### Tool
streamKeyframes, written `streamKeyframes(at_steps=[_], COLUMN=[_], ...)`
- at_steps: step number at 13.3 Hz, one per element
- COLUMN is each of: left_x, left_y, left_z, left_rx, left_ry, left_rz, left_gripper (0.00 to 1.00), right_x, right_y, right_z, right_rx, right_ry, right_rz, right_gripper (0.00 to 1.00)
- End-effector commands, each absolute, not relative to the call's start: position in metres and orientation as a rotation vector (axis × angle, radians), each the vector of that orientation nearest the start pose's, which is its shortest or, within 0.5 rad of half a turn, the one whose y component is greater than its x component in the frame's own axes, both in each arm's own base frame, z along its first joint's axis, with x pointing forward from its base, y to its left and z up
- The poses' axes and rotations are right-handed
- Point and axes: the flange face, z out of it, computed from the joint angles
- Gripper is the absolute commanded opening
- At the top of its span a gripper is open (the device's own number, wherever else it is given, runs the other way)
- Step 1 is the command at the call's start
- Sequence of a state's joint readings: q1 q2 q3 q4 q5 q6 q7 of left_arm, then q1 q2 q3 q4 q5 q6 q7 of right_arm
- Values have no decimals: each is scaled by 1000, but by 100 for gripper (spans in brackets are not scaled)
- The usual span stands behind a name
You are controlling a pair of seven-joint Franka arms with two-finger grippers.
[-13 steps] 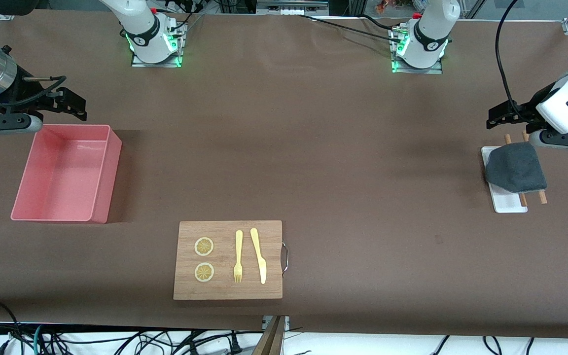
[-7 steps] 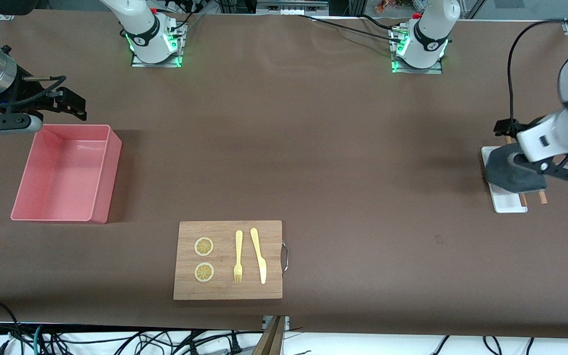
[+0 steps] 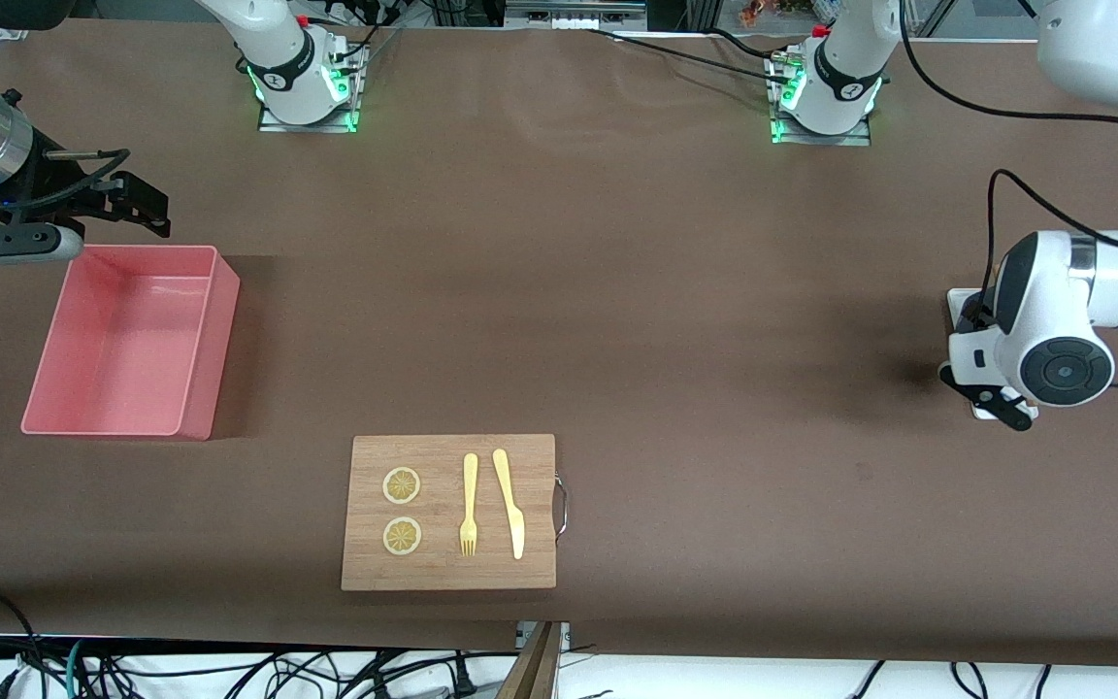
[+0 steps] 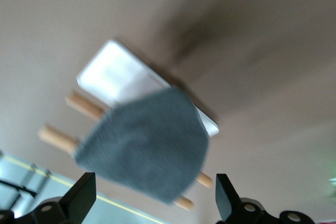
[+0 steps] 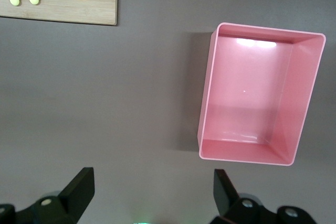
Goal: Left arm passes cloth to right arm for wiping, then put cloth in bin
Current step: 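Lower the left gripper onto the grey cloth on the white tray and grasp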
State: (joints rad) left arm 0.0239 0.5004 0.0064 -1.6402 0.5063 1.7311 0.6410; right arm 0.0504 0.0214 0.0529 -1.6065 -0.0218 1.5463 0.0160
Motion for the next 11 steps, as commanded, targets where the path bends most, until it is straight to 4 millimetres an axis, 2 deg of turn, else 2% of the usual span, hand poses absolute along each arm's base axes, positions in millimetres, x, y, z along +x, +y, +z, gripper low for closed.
streamKeyframes(at_steps=[1, 3, 5, 6, 9, 11], left_x=[650, 645, 645, 644, 642, 641], left_y=[76, 106, 112, 119, 121, 126], left_z=[305, 289, 274, 272, 265, 256], left_rx=[-2395, -2429, -2438, -2448, -2453, -2445], left_ry=[1230, 1198, 1222, 1212, 1215, 1262], left_rz=[735, 757, 756, 760, 776, 793], left_gripper=[100, 100, 100, 100, 99, 90], right_x=[555, 555, 554, 554, 554, 554], right_y=[53, 54, 54, 55, 55, 55], right_z=[599, 599, 600, 600, 600, 600], right_rx=[-3159, -3158, -3158, -3158, -3158, -3158], right_ry=[-143, -146, -148, -153, -158, -158], right_rz=[129, 127, 124, 127, 127, 127], right_gripper=[100, 100, 100, 100, 100, 100])
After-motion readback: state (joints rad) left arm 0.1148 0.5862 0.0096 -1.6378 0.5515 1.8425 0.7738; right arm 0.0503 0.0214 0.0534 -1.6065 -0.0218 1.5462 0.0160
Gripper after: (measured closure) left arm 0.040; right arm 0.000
